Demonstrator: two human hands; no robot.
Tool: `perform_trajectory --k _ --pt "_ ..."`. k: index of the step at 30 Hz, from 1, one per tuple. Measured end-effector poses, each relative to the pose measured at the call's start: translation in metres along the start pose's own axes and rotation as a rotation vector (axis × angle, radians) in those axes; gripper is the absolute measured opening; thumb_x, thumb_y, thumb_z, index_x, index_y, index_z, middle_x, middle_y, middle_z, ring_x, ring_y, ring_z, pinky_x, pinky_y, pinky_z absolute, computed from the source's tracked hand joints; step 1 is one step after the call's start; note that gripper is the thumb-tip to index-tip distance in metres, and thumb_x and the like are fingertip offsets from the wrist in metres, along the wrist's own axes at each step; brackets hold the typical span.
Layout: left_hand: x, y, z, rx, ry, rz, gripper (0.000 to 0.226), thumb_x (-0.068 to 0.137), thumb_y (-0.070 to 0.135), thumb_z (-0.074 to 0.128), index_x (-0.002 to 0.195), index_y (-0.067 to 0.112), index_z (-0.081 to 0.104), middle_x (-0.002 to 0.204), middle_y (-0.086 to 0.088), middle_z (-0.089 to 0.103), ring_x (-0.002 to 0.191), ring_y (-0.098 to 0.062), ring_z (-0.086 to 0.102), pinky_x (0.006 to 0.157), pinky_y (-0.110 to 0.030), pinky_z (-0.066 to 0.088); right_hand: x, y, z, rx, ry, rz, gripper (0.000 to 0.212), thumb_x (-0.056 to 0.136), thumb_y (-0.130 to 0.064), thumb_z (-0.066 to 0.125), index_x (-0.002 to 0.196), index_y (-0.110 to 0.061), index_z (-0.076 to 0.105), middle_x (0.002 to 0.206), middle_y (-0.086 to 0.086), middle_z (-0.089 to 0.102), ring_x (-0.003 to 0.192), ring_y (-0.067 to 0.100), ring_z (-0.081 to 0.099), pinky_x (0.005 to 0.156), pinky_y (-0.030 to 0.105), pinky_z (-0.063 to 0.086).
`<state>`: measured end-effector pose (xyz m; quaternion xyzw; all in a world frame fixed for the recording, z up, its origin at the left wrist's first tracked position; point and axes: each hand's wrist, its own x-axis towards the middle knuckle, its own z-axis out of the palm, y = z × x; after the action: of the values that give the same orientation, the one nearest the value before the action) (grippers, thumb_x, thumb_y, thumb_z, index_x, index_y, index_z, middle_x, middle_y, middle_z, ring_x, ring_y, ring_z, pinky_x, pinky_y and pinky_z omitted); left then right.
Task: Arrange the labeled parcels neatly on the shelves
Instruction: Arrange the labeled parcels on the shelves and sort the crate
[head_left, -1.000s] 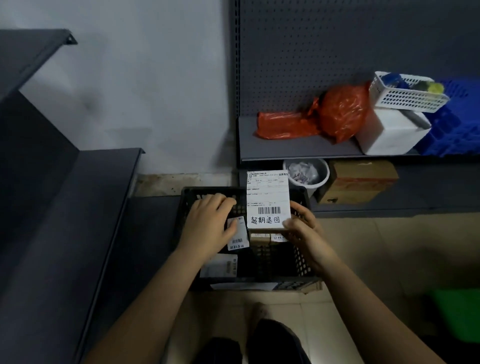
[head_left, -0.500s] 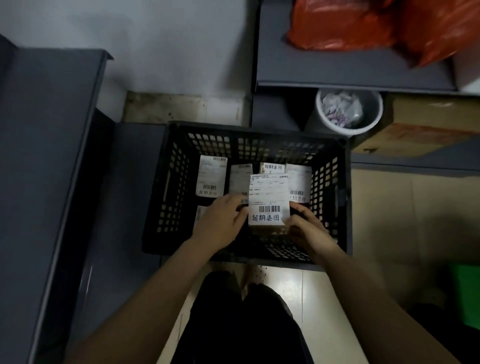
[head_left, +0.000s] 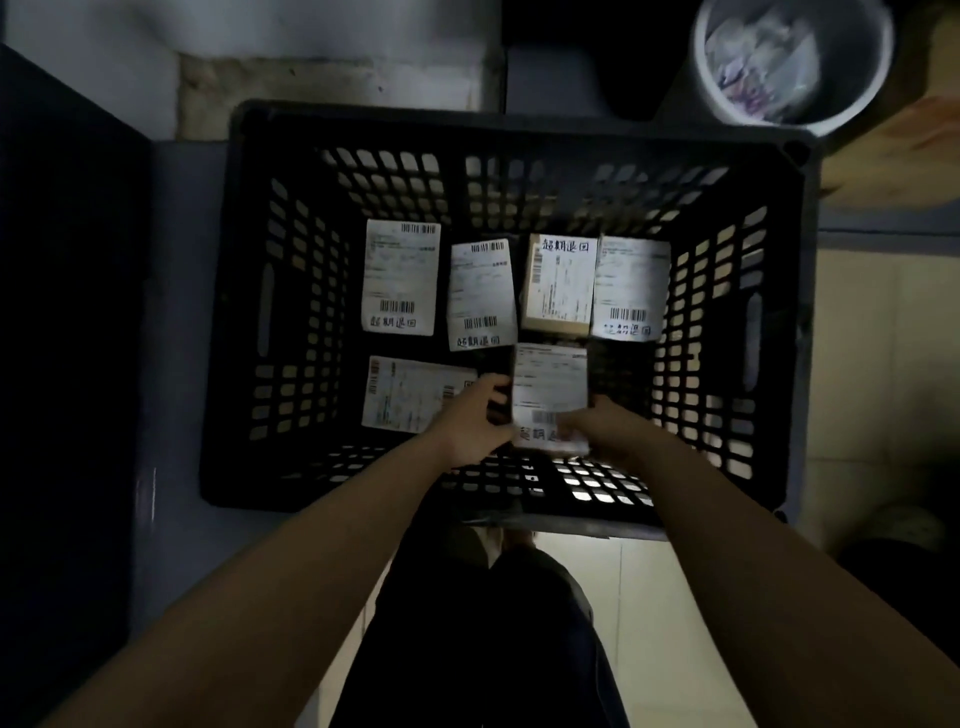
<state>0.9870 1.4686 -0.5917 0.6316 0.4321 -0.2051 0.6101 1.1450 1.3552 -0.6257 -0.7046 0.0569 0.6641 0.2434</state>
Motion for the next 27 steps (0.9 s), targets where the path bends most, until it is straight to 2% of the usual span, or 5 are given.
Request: perform_trajectory --k 3,12,18,23,27 --pt "0.011 0.0 0.002 0.103 -0.076 0.014 0.064 0.089 0.014 0.068 0.143 0.011 0.035 0.132 -0.006 0.051 0.115 -0.017 0.054 0.094 -0.024 0.044 0.013 0.003 0.0 -0.035 0.012 -0.003 0.038 0.085 0.005 0.066 0.122 -0.001 0.057 0.117 0.015 0.065 0.093 0.022 0.065 0.062 0.022 0.054" --pt "0.027 0.0 0.013 0.203 -0.118 0.073 0.058 0.091 0.018 0.064 0.143 0.015 0.039 0.138 -0.004 0.052 0.125 -0.018 0.05 0.105 -0.031 0.04 0.035 0.01 -0.007 -0.318 0.199 0.023 0.071 0.077 -0.024 0.081 0.134 0.0 0.048 0.129 0.015 0.06 0.113 0.031 0.06 0.086 0.035 0.051" --pt "0.04 -0.004 0.015 0.252 -0.085 0.051 0.058 0.092 0.014 0.063 0.144 0.015 0.037 0.14 -0.004 0.05 0.129 -0.02 0.047 0.1 -0.024 0.035 0.045 0.008 -0.002 -0.393 0.156 -0.029 0.045 0.089 -0.01 0.067 0.131 -0.001 0.055 0.123 0.019 0.063 0.094 0.026 0.06 0.054 0.025 0.045" --pt "0.052 -0.009 0.02 0.326 -0.116 0.027 0.055 0.091 0.018 0.063 0.141 0.014 0.04 0.13 -0.006 0.057 0.118 -0.021 0.054 0.091 -0.025 0.04 0.05 0.008 -0.002 -0.521 0.179 -0.094 0.042 0.09 -0.012 0.065 0.13 -0.002 0.058 0.129 0.017 0.062 0.115 0.03 0.06 0.095 0.035 0.05" --pt "0.059 -0.009 0.023 0.415 -0.052 -0.029 0.048 0.093 0.02 0.059 0.137 0.01 0.043 0.123 -0.009 0.058 0.112 -0.023 0.056 0.087 -0.027 0.044 0.046 0.006 -0.007 -0.58 0.17 -0.136 0.044 0.089 -0.02 0.068 0.129 -0.005 0.06 0.126 0.016 0.064 0.113 0.029 0.061 0.091 0.032 0.05"
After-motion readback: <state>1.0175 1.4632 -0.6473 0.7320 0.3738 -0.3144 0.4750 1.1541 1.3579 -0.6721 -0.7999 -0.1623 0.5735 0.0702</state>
